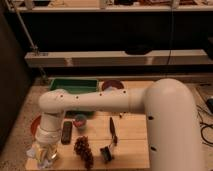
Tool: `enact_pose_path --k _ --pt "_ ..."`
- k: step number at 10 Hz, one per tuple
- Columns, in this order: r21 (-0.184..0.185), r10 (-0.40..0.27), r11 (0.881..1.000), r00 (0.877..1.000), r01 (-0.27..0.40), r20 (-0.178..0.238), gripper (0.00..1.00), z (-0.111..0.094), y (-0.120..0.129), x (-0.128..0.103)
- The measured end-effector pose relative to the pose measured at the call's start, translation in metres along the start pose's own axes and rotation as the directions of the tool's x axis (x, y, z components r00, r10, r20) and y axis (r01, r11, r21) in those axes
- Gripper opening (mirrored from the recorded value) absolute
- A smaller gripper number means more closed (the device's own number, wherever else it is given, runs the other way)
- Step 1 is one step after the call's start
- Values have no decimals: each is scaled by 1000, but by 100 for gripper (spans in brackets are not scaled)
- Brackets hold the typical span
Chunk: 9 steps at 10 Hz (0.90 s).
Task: Place towel in metal cup
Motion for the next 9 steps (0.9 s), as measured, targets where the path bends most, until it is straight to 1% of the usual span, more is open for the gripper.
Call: enact_pose_path --k 2,5,6,7,9 --pt "-8 -4 1000 1000 4 -20 0 1 6 6" --pt "-49 -33 998 998 30 -44 0 3 5 22" --pt "-92 -46 995 997 41 -59 0 6 6 27" --pt "-126 -62 991 995 52 -73 0 10 4 31" --pt "-183 -78 982 991 56 -112 0 13 6 36"
